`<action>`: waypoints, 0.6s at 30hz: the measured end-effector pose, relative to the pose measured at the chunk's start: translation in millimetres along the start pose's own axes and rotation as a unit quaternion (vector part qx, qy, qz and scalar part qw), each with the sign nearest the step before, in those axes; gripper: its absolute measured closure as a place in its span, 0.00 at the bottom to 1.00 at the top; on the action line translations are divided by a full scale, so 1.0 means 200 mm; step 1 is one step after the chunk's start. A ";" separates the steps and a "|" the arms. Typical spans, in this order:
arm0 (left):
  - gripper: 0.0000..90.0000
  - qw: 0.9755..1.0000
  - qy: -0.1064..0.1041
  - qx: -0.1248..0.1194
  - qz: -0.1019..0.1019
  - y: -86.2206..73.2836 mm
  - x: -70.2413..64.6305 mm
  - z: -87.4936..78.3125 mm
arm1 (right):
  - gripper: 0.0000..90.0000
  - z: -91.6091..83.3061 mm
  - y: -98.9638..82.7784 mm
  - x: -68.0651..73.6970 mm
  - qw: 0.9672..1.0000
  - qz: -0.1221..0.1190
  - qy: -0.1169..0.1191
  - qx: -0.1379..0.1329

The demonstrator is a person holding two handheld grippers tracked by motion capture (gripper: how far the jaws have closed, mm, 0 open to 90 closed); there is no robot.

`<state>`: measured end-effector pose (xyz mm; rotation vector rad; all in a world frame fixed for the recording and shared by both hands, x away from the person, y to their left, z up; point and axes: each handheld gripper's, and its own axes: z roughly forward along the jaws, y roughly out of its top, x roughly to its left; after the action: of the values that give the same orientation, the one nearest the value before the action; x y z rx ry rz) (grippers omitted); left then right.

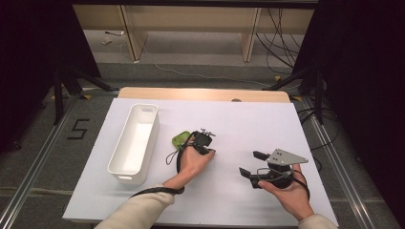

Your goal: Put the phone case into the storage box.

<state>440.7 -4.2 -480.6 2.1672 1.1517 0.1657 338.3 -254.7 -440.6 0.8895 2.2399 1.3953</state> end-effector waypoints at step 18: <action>1.00 0.998 -0.011 0.027 0.047 -0.20 -0.02 -0.17 | 0.22 -0.01 0.00 0.00 1.000 0.001 -0.003 0.001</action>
<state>397.8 25.8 -477.8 2.2670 1.0540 0.1515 337.6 -255.6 -440.0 0.8950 2.2381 1.3891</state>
